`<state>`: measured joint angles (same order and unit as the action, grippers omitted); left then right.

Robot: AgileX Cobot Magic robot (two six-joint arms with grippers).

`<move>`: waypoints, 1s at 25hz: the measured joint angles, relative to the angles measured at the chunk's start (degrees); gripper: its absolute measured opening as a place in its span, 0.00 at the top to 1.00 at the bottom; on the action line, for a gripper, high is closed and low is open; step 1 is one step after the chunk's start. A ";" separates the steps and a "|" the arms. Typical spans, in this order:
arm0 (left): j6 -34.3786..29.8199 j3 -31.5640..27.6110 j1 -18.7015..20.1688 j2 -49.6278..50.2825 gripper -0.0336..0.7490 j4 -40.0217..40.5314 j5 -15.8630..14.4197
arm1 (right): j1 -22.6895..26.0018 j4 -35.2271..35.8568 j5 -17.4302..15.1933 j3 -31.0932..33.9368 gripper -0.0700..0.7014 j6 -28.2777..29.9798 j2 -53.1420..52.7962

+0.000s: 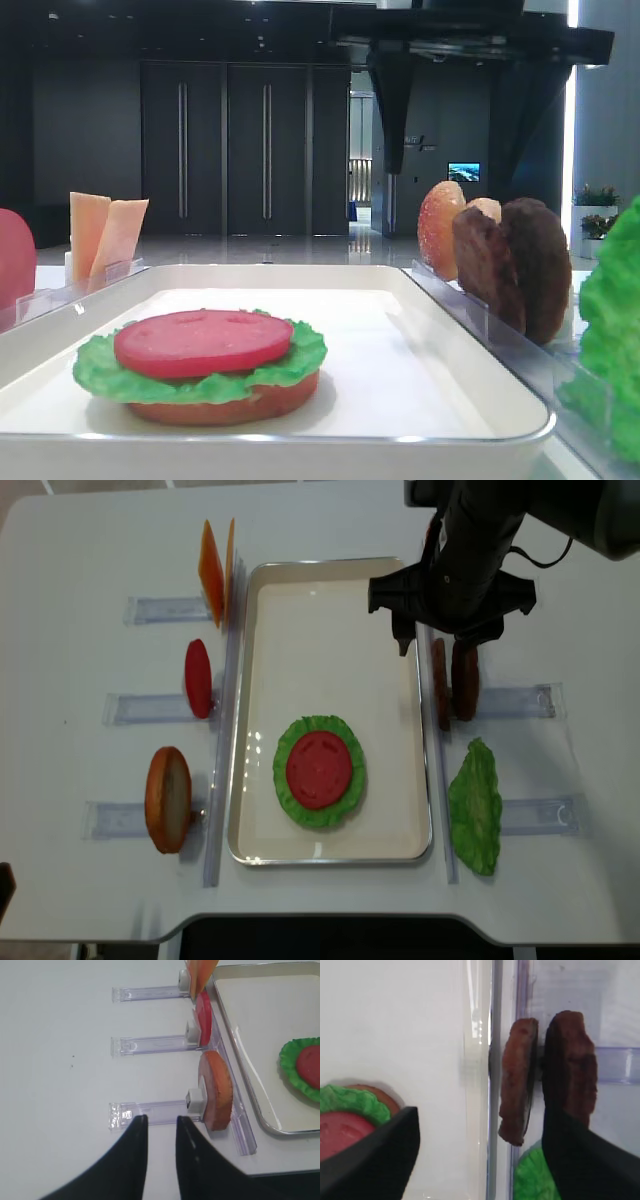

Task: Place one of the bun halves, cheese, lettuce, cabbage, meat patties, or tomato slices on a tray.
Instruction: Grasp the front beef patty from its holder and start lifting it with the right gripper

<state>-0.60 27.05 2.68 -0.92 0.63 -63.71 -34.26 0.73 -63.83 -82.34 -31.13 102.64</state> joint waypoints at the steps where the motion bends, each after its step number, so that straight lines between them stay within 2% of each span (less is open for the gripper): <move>1: 0.00 0.00 0.00 0.00 0.77 0.00 0.00 | -0.08 0.00 0.00 0.00 0.27 0.05 0.50; 25: 0.00 0.00 0.00 0.00 0.77 0.00 0.00 | -0.23 -4.18 1.44 0.00 0.27 0.12 6.37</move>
<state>-0.60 27.05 2.68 -0.92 0.63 -63.71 -34.49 -3.45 -62.38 -82.34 -31.01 109.01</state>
